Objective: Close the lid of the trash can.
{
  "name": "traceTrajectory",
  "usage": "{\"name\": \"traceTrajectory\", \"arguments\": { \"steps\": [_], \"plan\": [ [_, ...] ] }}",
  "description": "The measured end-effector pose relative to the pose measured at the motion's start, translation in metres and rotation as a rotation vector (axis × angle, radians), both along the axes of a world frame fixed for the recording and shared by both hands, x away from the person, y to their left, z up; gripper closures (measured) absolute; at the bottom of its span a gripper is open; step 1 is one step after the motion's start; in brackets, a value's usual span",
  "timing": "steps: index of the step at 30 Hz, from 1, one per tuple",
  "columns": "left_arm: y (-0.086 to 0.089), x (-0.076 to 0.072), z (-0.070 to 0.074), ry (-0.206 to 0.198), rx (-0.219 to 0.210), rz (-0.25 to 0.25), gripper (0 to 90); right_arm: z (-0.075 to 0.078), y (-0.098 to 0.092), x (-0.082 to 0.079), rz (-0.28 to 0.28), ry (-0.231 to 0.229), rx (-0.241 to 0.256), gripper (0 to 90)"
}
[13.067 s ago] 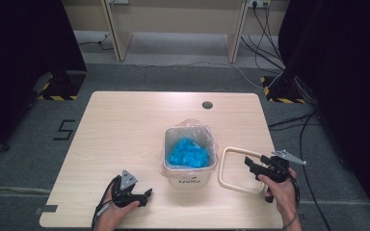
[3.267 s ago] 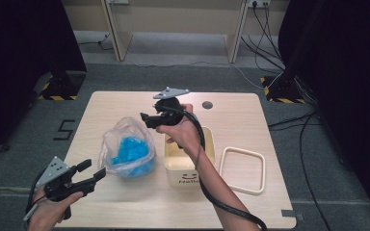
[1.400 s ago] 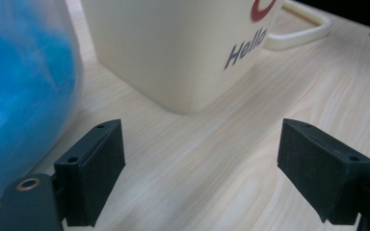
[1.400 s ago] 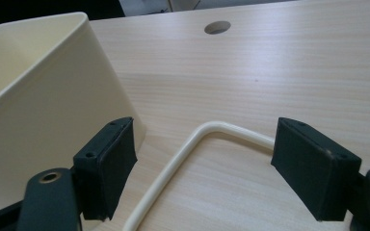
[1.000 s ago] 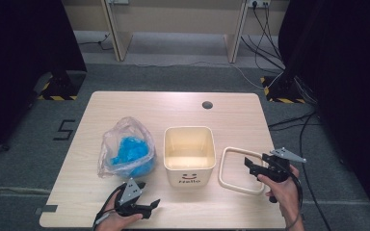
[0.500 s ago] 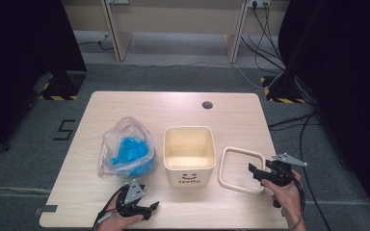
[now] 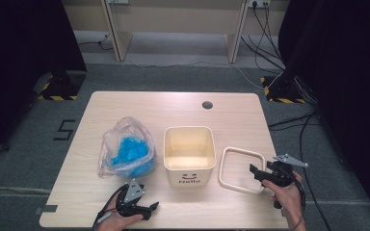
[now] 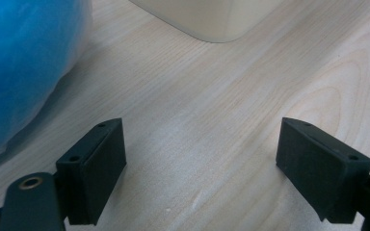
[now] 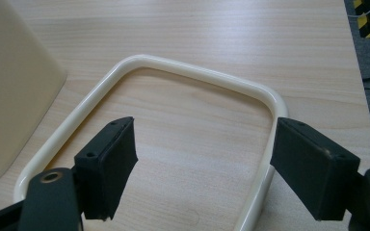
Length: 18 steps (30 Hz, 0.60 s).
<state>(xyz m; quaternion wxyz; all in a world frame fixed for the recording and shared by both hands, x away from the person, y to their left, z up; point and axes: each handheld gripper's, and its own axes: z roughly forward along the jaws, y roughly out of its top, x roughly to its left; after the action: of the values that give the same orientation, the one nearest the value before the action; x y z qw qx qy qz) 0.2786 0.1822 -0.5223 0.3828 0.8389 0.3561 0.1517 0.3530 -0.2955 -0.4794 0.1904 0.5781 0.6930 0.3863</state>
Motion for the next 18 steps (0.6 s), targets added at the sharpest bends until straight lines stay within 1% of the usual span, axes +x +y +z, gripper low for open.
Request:
{"name": "traceTrajectory", "arguments": {
  "steps": [7, 12, 14, 16, 18],
  "plan": [
    [0.0, 0.0, 0.0, 0.0, 0.0, 0.004, 16.2, -0.006, -0.002, 0.003, -0.003, 0.011, -0.008, 23.7],
    [-0.001, 0.0, 0.0, 0.001, 0.001, 0.007, 16.1, -0.011, -0.006, 0.005, -0.017, 0.019, -0.017, 23.6],
    [-0.001, 0.0, 0.0, 0.001, 0.001, 0.009, 16.0, -0.012, -0.008, 0.005, -0.029, 0.021, -0.026, 24.2],
    [-0.001, 0.0, 0.0, -0.001, -0.001, 0.012, 16.0, -0.013, -0.011, 0.007, -0.034, 0.022, -0.047, 25.1],
    [-0.001, -0.001, 0.0, -0.001, 0.0, 0.014, 16.0, -0.014, -0.012, 0.008, -0.043, 0.017, -0.077, 27.8]
  ]
}}
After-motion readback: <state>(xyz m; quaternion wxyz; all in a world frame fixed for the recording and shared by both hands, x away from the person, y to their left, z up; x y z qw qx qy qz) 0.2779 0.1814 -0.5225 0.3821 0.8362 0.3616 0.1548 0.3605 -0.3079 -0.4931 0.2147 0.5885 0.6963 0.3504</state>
